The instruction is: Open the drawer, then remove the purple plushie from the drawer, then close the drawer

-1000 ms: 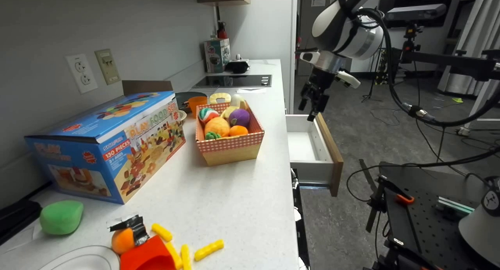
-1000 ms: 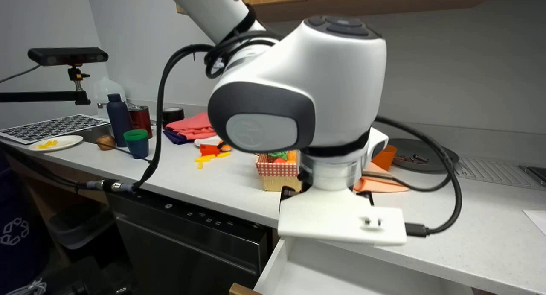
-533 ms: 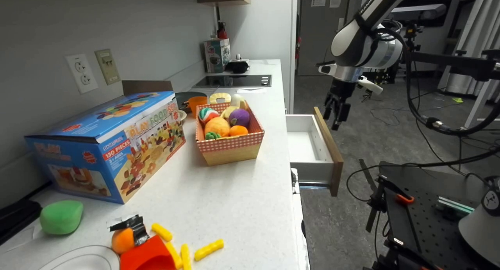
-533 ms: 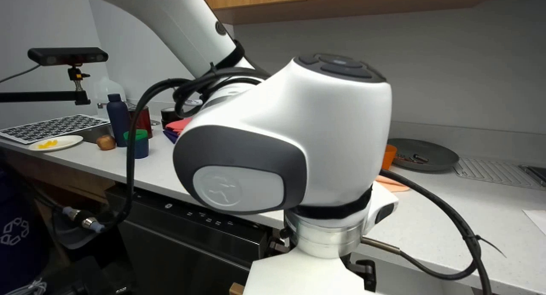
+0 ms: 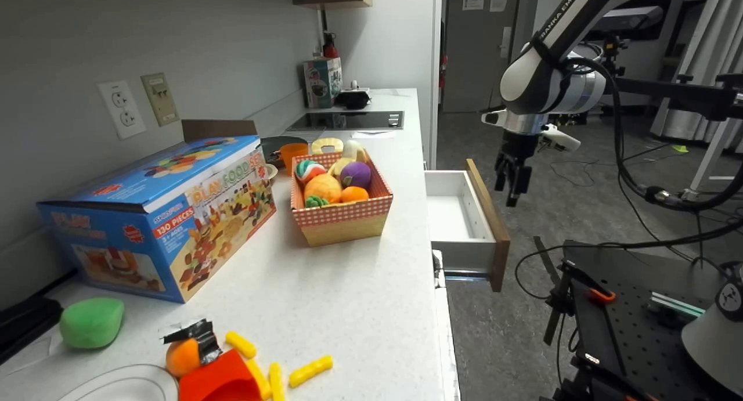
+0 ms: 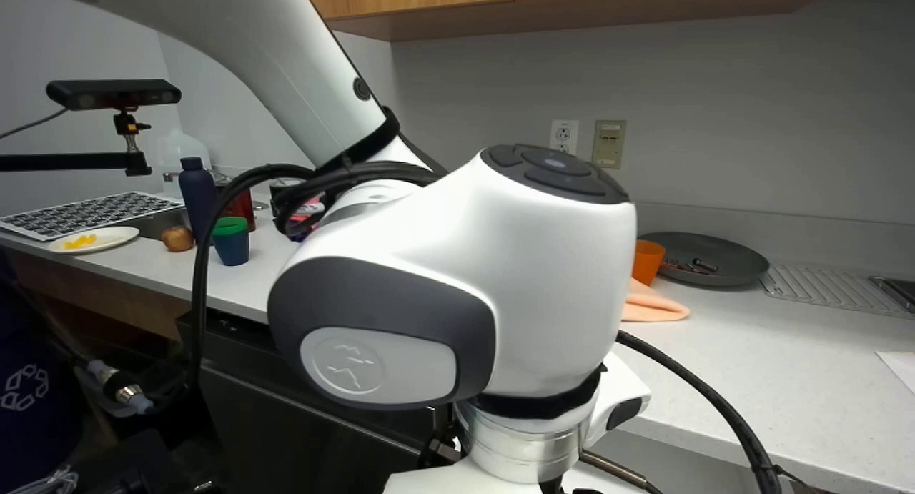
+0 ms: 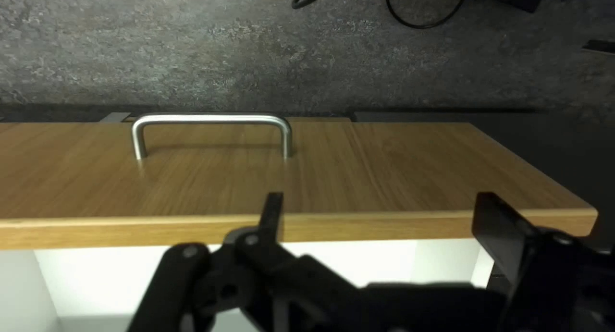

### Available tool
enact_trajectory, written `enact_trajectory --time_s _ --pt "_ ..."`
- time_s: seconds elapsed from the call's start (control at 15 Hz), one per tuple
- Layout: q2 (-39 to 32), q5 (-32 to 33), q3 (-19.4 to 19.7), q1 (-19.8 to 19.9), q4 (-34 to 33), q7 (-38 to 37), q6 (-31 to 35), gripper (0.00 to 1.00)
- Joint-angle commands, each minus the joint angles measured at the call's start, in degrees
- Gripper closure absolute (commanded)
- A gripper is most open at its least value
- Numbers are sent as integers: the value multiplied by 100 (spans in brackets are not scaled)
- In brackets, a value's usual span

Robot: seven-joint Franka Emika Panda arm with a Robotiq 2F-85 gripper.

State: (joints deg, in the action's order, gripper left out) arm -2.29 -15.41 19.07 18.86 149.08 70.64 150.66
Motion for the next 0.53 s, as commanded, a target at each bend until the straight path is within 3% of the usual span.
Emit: enact_trajectory --time_s 0.0,0.47 --pt "-297 149 -59 37 -127 -230 47 0" --pt "-768 -144 -310 143 -379 -4 -18 0"
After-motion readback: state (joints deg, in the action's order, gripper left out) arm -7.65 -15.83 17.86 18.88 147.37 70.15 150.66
